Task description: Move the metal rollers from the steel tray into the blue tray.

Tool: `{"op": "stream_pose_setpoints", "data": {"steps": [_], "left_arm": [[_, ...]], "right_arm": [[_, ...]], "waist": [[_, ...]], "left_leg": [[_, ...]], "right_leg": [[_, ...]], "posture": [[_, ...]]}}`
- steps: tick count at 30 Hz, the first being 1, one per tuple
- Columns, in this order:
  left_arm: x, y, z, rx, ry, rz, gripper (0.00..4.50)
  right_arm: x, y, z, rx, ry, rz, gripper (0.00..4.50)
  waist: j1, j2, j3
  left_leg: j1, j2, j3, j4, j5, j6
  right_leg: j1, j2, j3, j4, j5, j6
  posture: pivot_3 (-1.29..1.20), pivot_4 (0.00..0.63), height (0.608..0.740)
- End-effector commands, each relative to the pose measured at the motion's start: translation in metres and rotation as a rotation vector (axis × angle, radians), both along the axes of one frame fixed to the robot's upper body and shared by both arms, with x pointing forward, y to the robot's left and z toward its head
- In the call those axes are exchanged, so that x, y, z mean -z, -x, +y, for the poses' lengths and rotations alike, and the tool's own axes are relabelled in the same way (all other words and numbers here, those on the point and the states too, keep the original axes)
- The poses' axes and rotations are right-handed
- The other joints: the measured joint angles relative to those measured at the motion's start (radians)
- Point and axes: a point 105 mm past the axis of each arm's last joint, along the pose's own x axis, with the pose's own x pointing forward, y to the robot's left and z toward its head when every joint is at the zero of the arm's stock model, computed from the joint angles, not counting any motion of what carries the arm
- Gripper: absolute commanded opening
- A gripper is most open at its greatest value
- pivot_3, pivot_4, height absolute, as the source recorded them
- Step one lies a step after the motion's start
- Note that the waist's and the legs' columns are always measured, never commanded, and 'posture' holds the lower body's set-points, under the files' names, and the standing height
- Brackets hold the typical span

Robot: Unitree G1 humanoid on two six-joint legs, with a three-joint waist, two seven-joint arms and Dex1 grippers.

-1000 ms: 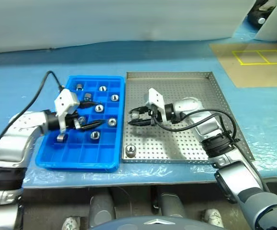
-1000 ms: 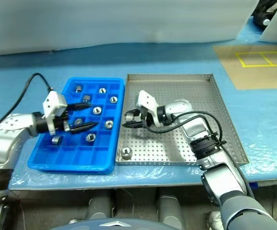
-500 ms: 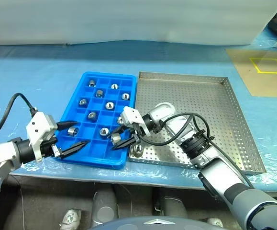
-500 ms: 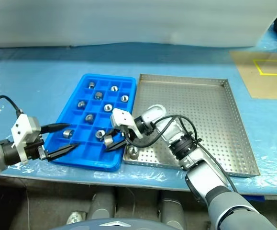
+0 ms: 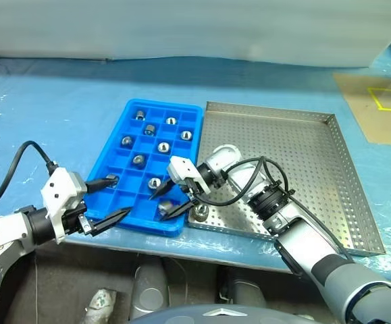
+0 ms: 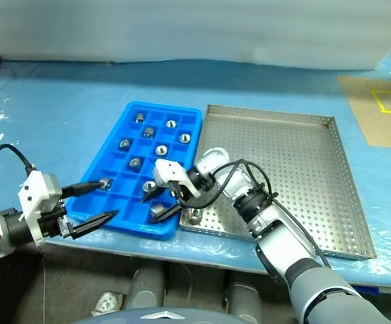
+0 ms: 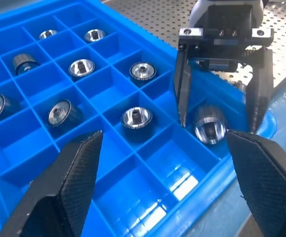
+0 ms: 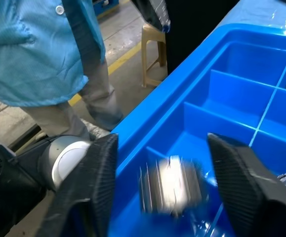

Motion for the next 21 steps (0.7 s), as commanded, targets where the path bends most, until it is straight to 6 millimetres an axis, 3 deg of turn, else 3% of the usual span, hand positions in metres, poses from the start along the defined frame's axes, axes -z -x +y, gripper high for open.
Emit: {"op": "stream_pose_setpoints", "data": {"steps": [1,9,16,21], "left_arm": [[-0.006,-0.004,-0.006,0.045,0.002,-0.026,4.24],[-0.011,-0.032,-0.020,0.135,0.022,-0.060,4.24],[-0.013,-0.070,-0.055,0.294,0.069,-0.093,4.24],[-0.009,-0.087,-0.087,0.449,0.098,-0.082,4.24]], "right_arm": [[-0.010,-0.004,0.000,0.007,-0.011,-0.033,3.95],[-0.027,-0.030,-0.013,0.230,-0.100,-0.080,3.95],[-0.051,-0.049,-0.067,0.498,-0.131,-0.122,3.95],[-0.050,-0.035,-0.110,0.613,-0.063,-0.117,3.95]], "waist": [[-0.002,0.000,0.000],[-0.007,0.000,0.000],[-0.036,-0.001,-0.001],[-0.092,-0.001,-0.001]], "left_leg": [[0.000,0.000,0.000,0.000,0.000,0.000],[0.001,0.000,0.000,0.000,0.001,-0.002],[0.001,-0.001,0.000,0.003,0.004,-0.006],[0.002,-0.001,0.001,0.006,0.004,-0.006]], "right_leg": [[0.000,0.000,0.000,0.000,0.000,0.000],[0.000,0.000,0.000,0.002,0.000,0.000],[0.001,0.000,0.002,0.004,0.001,0.000],[0.000,0.001,0.003,0.007,0.001,0.000]], "posture": [[0.34,0.150,0.740],[0.17,0.150,0.740],[-0.04,0.150,0.740],[-0.22,0.150,0.740]]}}
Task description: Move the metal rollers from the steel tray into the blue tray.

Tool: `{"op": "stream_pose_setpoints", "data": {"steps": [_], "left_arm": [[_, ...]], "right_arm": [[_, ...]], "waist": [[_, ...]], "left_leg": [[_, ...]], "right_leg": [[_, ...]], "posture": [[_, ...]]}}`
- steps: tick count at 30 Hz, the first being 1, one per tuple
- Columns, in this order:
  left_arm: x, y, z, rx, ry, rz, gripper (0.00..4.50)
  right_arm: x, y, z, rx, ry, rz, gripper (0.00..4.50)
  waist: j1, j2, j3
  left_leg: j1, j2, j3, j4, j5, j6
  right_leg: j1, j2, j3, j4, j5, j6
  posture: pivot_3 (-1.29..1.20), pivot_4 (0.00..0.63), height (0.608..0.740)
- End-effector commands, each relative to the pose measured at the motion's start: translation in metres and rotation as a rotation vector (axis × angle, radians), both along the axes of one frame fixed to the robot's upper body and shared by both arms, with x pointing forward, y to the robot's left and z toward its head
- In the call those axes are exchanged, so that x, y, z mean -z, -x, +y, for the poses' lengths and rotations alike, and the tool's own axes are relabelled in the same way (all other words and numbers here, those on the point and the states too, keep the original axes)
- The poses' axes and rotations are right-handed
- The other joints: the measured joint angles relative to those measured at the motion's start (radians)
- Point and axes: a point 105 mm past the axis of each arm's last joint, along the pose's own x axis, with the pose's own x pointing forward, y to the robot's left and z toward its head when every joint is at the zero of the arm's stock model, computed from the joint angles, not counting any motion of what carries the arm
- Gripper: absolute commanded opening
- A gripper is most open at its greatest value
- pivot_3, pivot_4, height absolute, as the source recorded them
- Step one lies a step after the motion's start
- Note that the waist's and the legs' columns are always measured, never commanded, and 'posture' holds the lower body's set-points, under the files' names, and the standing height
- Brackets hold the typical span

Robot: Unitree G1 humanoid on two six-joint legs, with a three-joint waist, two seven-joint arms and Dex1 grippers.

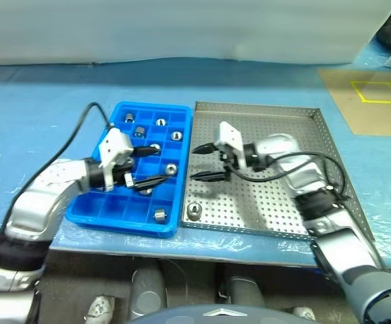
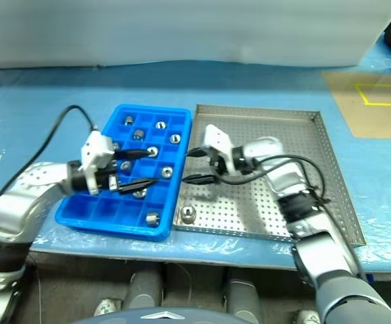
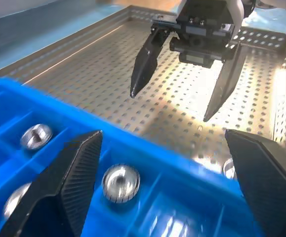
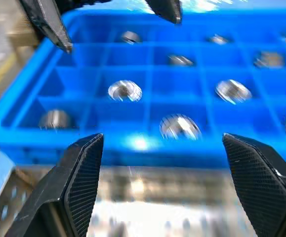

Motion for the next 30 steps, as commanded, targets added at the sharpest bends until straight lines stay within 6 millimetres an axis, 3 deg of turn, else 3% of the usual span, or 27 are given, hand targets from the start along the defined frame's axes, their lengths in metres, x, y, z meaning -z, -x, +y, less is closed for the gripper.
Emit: {"op": "stream_pose_setpoints", "data": {"steps": [1,4,8,13,22,30], "left_arm": [[0.002,-0.007,-0.021,0.123,-0.001,-0.016,4.24],[0.008,-0.009,-0.039,0.211,0.001,-0.004,4.24],[0.015,-0.004,-0.058,0.309,0.009,0.018,4.24],[0.021,0.003,-0.063,0.346,0.015,0.031,4.24],[0.016,0.007,-0.031,0.223,-0.008,0.024,4.24],[0.014,0.032,0.003,0.043,-0.030,0.041,4.24]], "right_arm": [[-0.006,0.020,-0.018,0.022,0.016,-0.001,3.95],[0.006,0.037,-0.028,0.029,0.078,0.021,3.95],[0.009,0.044,-0.031,0.081,0.077,0.048,3.95],[0.018,0.059,-0.030,0.081,0.085,0.085,3.95],[0.023,0.053,-0.004,-0.023,0.066,0.092,3.95],[0.030,0.046,0.027,-0.160,0.039,0.098,3.95]], "waist": [[-0.017,0.000,0.000],[-0.046,0.000,0.000],[-0.093,0.000,0.000],[-0.106,0.000,0.000],[-0.104,0.000,0.000],[-0.075,0.000,0.000]], "left_leg": [[0.000,0.000,0.000,0.000,0.000,0.000],[0.001,0.000,0.000,0.001,0.000,0.001],[0.002,0.000,0.002,0.004,-0.002,0.003],[0.003,0.000,0.002,0.005,-0.002,0.004],[0.003,0.001,0.001,0.006,-0.003,0.005],[0.003,0.001,0.001,0.006,-0.003,0.006]], "right_leg": [[0.000,0.000,0.000,0.000,0.000,0.000],[0.001,0.000,0.001,0.000,0.000,0.000],[0.000,0.000,0.003,0.002,0.000,0.000],[0.001,0.000,0.003,0.004,0.000,0.000],[0.001,0.000,0.002,0.005,0.000,0.000],[0.001,-0.001,0.000,0.004,0.000,0.000]], "posture": [[-0.24,0.150,0.740],[-0.30,0.150,0.740],[-0.34,0.150,0.740],[-0.34,0.150,0.740],[-0.18,0.150,0.740],[-0.02,0.150,0.740]]}}
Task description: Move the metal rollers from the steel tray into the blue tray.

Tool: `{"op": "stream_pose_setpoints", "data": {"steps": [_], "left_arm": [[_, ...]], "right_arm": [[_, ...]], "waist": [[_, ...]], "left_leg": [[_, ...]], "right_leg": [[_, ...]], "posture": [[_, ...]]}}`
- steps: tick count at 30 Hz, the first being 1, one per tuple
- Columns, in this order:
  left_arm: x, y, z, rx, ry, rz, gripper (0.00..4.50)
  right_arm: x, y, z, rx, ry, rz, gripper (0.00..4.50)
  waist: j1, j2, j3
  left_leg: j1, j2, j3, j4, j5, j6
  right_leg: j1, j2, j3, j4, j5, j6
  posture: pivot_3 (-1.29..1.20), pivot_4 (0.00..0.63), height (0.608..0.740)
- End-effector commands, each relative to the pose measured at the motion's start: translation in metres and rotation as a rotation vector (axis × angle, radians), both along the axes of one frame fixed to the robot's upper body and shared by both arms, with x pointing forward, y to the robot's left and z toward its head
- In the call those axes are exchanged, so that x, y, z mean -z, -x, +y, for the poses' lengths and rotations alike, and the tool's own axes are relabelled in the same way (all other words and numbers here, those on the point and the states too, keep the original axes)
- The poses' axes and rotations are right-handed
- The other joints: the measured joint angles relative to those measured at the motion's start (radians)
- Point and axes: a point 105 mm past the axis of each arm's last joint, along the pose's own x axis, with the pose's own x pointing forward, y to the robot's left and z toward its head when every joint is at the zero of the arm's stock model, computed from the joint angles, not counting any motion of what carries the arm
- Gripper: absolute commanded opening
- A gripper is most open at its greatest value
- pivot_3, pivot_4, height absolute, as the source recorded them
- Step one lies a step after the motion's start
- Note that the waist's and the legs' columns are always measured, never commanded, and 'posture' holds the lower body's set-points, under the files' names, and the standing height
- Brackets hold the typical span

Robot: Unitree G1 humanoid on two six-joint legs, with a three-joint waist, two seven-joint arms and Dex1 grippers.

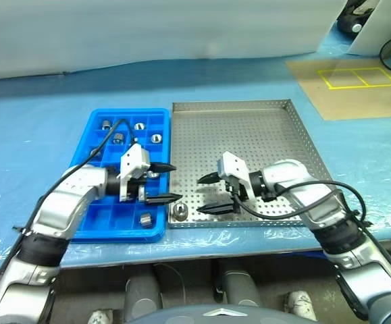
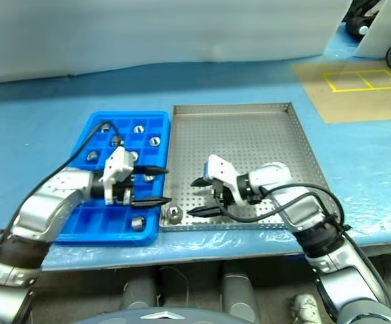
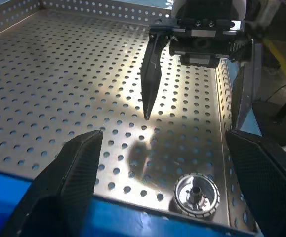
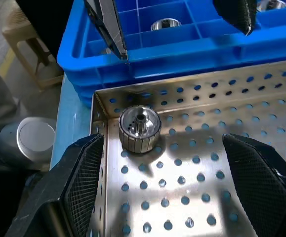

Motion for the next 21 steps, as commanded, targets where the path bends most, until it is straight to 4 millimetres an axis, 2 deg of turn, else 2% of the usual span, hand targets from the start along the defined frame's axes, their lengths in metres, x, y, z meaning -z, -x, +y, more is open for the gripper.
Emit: {"op": "stream_pose_setpoints", "data": {"steps": [1,9,15,21], "left_arm": [[-0.016,0.011,0.009,-0.057,0.010,-0.044,4.24],[-0.016,0.027,0.020,-0.149,-0.003,-0.025,4.24],[-0.022,0.029,0.026,-0.176,-0.005,-0.034,4.24],[-0.022,0.036,0.026,-0.132,-0.027,-0.026,4.24]], "right_arm": [[-0.004,0.001,0.014,-0.081,-0.023,-0.019,3.95],[0.009,0.003,0.024,-0.156,-0.011,0.028,3.95],[0.028,-0.008,0.015,-0.130,0.045,0.029,3.95],[0.032,-0.016,0.009,-0.098,0.060,0.016,3.95]], "waist": [[0.011,0.000,0.000],[0.059,0.000,0.000],[0.070,0.000,0.000],[0.074,0.000,0.000]], "left_leg": [[0.000,0.000,0.000,0.000,0.000,0.000],[0.000,0.000,0.000,0.000,0.000,0.000],[0.000,0.000,-0.001,0.000,0.000,0.000],[-0.001,0.000,-0.001,0.000,0.000,0.000]], "right_leg": [[0.000,0.000,0.000,0.000,0.000,0.000],[0.000,-0.001,-0.001,0.000,0.000,0.000],[0.000,-0.001,-0.001,0.000,0.000,0.000],[0.000,-0.001,-0.001,0.000,0.000,0.000]], "posture": [[0.01,0.150,0.740],[0.10,0.150,0.740],[0.11,0.150,0.740],[0.10,0.150,0.740]]}}
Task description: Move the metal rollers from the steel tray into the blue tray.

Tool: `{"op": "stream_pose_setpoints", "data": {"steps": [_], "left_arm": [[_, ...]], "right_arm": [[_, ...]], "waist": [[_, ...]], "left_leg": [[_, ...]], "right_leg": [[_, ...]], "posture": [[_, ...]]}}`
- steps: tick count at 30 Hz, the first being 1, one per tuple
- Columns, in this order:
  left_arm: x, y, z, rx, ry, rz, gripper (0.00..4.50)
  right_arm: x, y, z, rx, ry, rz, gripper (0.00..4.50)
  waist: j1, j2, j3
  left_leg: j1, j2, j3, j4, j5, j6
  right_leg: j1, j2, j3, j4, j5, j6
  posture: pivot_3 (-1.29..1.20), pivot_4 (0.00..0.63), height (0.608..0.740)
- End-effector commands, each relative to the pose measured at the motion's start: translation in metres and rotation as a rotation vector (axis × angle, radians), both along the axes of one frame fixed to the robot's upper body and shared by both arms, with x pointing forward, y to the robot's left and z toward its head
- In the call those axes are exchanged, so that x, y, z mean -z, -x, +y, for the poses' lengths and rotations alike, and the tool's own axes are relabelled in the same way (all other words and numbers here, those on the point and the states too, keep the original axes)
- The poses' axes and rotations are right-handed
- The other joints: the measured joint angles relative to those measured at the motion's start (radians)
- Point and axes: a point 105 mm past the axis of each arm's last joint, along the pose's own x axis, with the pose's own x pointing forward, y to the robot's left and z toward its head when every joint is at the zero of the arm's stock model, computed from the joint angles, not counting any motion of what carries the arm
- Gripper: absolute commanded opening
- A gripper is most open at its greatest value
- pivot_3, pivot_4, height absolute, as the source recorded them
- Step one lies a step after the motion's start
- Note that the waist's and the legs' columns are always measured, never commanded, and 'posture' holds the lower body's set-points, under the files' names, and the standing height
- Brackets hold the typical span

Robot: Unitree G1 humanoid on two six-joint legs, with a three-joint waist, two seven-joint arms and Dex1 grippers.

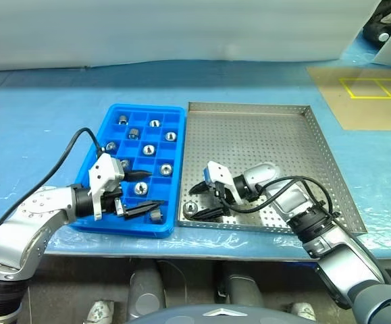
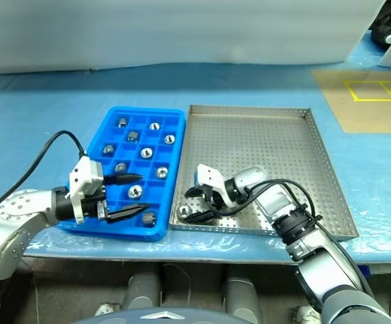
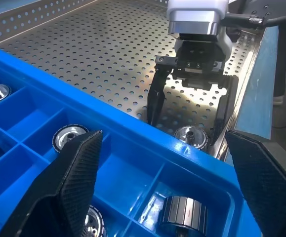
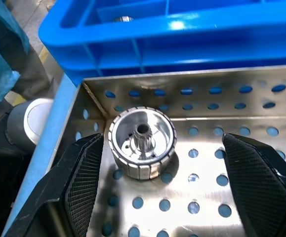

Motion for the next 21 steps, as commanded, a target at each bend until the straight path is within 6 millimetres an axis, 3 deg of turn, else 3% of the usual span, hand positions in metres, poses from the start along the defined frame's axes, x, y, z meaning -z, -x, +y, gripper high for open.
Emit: {"op": "stream_pose_setpoints", "data": {"steps": [1,11,14,19,21], "left_arm": [[-0.0111,0.0086,-0.0031,0.053,-0.014,-0.043,4.24],[-0.0097,0.0062,-0.0074,0.061,-0.009,-0.040,4.24],[-0.0092,0.0043,-0.0060,0.056,-0.012,-0.040,4.24],[-0.0098,0.0023,-0.0058,0.052,-0.011,-0.043,4.24],[-0.0096,0.0018,-0.0059,0.051,-0.011,-0.043,4.24]], "right_arm": [[-0.0094,-0.0033,0.0022,-0.019,-0.016,-0.053,3.95],[-0.0069,0.0014,0.0056,-0.023,-0.028,-0.058,3.95],[-0.0090,-0.0006,0.0070,-0.002,-0.046,-0.037,3.36],[-0.0082,-0.0025,0.0074,-0.001,-0.042,-0.055,1.78],[-0.0076,-0.0038,0.0079,0.008,-0.039,-0.066,1.63]], "waist": [[0.001,0.000,0.000],[0.002,0.000,0.000],[0.001,0.000,0.000],[0.002,0.000,0.000],[0.002,0.000,0.000]], "left_leg": [[0.000,0.000,0.000,0.000,0.000,0.000],[0.000,0.000,0.000,0.000,0.000,0.000],[0.000,0.000,0.000,0.000,0.000,0.000],[0.000,0.000,0.000,0.000,0.000,0.000],[0.000,0.000,0.000,0.000,0.000,0.000]], "right_leg": [[0.000,0.000,0.000,0.000,0.000,0.000],[0.000,0.000,0.000,0.000,0.000,0.000],[0.000,0.000,0.000,0.000,0.000,0.000],[0.000,0.000,0.000,0.000,0.000,0.000],[0.000,0.000,0.000,0.000,0.000,0.000]], "posture": [[0.10,0.150,0.740],[0.09,0.150,0.740],[0.09,0.150,0.740],[0.09,0.150,0.740],[0.09,0.150,0.740]]}}
